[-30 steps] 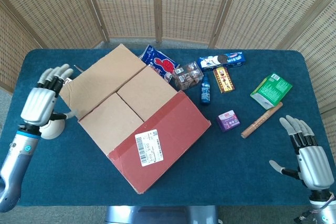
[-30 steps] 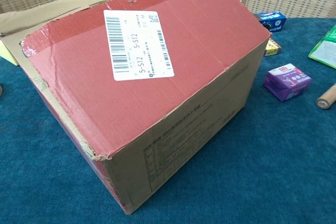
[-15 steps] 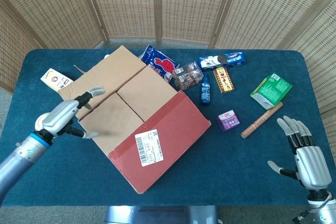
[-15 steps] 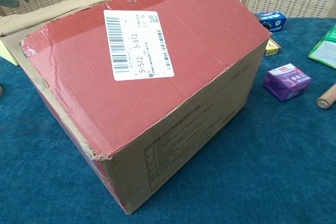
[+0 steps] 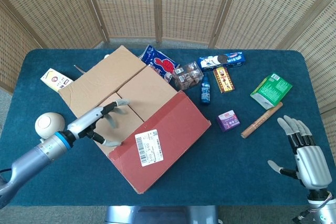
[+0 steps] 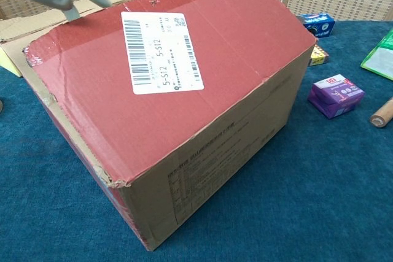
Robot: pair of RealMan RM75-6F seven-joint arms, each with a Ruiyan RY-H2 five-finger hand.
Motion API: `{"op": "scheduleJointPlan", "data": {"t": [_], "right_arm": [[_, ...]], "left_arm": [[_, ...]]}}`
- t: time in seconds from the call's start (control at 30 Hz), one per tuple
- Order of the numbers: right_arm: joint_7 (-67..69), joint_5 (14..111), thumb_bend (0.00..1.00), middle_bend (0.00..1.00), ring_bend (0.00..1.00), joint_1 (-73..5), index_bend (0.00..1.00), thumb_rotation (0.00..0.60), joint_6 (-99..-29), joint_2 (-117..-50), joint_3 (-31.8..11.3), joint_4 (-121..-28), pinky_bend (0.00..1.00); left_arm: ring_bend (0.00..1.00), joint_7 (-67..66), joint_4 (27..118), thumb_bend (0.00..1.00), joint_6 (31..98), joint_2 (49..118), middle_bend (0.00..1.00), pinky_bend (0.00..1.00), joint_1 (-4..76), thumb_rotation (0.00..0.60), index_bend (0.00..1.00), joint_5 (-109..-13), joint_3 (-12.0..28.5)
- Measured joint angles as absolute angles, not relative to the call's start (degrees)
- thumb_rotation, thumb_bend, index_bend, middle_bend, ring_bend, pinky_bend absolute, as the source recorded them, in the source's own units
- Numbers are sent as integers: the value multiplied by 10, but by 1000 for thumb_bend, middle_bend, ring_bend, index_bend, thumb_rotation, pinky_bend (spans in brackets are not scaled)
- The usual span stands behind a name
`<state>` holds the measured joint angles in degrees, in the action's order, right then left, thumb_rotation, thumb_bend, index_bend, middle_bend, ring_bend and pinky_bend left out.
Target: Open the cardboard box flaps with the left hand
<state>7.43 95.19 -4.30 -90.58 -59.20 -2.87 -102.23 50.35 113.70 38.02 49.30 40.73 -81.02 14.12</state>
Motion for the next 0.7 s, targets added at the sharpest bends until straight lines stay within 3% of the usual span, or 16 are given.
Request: {"op": "scheduleJointPlan", "data": {"t": [0.43, 0.7], "right_arm": [[79, 954, 0, 0, 0, -42, 0, 600, -908, -590, -27, -1022, 0], [81, 955, 0, 0, 0, -41, 0, 600, -909, -588, -27, -1023, 0]], "left_arm": [[238, 622, 1154, 241, 369, 546, 76, 460, 445, 600, 64, -838, 146], [240, 648, 1164, 242, 397, 552, 66, 463, 448, 600, 61, -849, 150]]}}
